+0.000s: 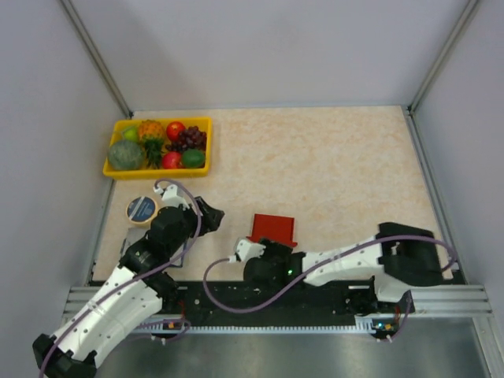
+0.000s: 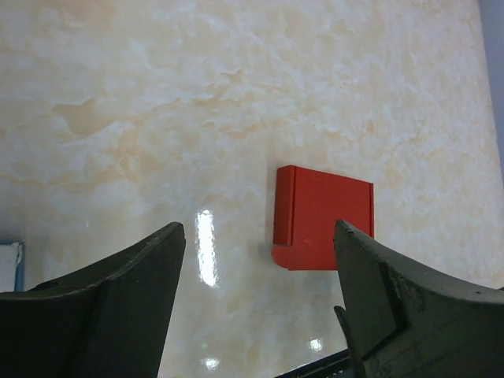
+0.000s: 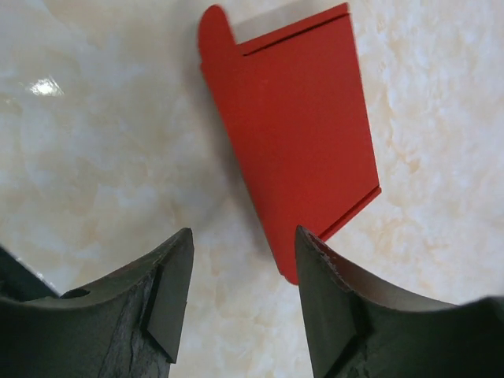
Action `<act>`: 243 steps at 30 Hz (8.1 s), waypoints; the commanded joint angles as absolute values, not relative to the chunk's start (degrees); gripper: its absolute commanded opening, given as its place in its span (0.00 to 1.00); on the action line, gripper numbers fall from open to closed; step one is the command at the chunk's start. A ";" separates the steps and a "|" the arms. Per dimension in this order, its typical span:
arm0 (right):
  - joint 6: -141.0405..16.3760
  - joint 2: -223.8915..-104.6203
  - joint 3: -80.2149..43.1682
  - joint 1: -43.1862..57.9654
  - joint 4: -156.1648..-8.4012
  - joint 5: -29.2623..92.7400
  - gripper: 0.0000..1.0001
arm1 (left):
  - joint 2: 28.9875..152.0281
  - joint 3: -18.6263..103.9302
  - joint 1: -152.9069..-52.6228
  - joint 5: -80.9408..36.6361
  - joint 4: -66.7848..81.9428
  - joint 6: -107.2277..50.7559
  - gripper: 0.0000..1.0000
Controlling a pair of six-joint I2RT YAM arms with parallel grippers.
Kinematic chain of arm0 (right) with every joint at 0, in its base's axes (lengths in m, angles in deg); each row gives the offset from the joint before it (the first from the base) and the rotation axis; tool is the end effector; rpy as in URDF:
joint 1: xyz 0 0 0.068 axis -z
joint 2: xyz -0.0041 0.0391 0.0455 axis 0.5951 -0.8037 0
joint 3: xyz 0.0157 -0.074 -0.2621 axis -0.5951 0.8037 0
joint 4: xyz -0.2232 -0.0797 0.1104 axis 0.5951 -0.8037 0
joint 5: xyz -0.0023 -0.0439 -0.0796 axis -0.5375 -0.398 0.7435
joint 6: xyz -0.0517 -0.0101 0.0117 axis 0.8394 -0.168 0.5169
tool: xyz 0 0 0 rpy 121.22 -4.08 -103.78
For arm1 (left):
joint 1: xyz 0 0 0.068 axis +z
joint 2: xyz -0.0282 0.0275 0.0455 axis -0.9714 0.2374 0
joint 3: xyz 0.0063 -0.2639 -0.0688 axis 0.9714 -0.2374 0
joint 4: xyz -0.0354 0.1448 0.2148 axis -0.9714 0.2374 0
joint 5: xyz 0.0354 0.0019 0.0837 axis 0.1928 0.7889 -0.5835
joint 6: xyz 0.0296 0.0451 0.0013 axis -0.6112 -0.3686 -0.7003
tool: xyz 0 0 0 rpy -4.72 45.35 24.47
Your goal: Fold the paper box
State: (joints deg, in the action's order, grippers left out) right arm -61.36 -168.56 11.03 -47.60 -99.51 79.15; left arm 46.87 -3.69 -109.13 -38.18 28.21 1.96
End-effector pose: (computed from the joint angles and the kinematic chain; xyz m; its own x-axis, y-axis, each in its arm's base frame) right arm 0.0516 0.2776 0.1826 -0.1599 -0.7880 -0.5946 -0.7164 0.5070 -0.4793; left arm 0.1243 -0.0746 0.2415 -0.5488 -0.4314 -0.7161 0.0922 0.8201 -0.5647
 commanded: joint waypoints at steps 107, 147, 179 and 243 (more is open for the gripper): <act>-87.16 -165.96 18.35 -10.24 -85.38 41.75 0.33 | 94.20 -0.78 -101.05 -8.18 -1.39 -1.76 0.71; -83.99 -161.40 26.34 -4.70 -75.45 29.01 0.41 | 96.40 -5.79 -101.40 -6.59 -7.37 2.90 0.21; -89.00 -168.25 32.59 0.39 -74.04 33.67 0.11 | 87.59 -13.35 -101.49 -4.84 -14.99 11.51 0.67; -20.98 -163.51 5.60 -46.98 -88.64 85.07 0.50 | 71.18 -7.98 -99.65 14.32 4.67 52.73 0.10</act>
